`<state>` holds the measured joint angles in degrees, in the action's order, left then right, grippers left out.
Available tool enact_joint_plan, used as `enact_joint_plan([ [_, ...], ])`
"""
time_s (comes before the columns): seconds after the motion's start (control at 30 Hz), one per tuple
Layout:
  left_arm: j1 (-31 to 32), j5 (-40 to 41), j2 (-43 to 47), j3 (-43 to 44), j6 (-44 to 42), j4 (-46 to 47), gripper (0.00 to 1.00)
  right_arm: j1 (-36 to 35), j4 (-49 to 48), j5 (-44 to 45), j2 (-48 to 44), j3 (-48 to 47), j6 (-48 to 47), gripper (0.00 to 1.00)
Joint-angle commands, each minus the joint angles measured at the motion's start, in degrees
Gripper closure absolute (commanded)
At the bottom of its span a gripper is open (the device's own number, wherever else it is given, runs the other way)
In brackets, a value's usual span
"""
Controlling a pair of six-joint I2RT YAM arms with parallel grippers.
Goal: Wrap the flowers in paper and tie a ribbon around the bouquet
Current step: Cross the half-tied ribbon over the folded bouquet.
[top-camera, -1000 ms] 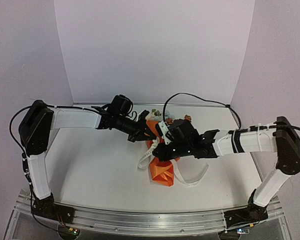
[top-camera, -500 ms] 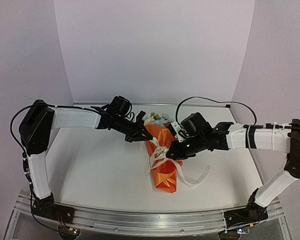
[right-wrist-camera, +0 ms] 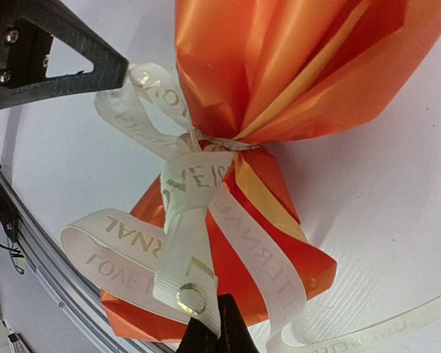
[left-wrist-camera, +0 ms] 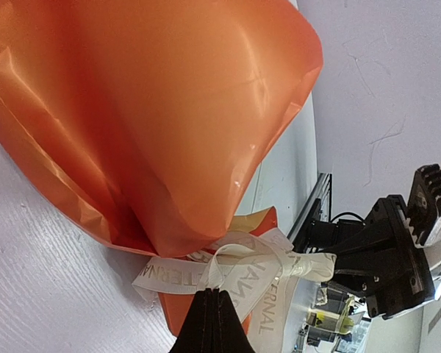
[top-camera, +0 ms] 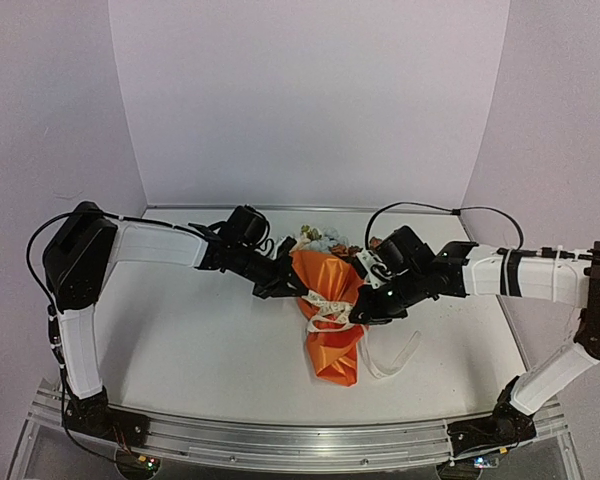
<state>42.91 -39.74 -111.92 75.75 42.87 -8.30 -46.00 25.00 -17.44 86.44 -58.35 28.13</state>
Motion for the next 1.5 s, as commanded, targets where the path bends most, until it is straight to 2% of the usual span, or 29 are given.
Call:
enact_joint_plan([
  [0.0,-0.03,-1.45,0.11,0.01,-0.3,2.45,1.0,0.97,3.98,2.71,-2.91,-2.13,2.24,1.0],
  [0.27,0.21,-1.72,-2.35,5.61,-3.58,-4.84,1.0,1.09,6.14,3.88,-1.53,-4.46,4.8,1.0],
  [0.6,0.4,1.78,-2.52,5.09,-3.39,-5.47,1.0,1.71,6.81,2.37,-5.06,-0.68,4.63,1.0],
  [0.8,0.52,2.4,-2.36,4.37,-3.84,-4.53,1.0,2.06,13.51,3.89,-6.1,-1.92,-0.33,0.99],
  [0.97,1.86,1.69,-3.12,3.9,-3.76,-2.62,1.0,2.54,15.01,4.54,-3.46,-2.09,-2.8,0.96],
  [1.1,2.98,1.58,-4.02,4.08,-3.01,-0.61,1.0,2.57,16.43,7.53,-4.2,-1.92,-3.34,0.91],
  [1.2,3.46,1.59,-4.37,4.24,-2.65,0.44,1.0,2.54,18.79,10.15,-5.64,-2.45,-3.82,0.83],
  [1.33,4.09,1.26,-4.72,4.47,-1.92,1.63,1.0,2.47,19.34,10.49,-8.43,-2.44,-4.01,0.73],
  [1.47,4.82,0.72,-5.4,4.97,-1.6,2.31,1.0,2.35,19.39,9.96,-11.19,-2.25,-4.61,0.67],
])
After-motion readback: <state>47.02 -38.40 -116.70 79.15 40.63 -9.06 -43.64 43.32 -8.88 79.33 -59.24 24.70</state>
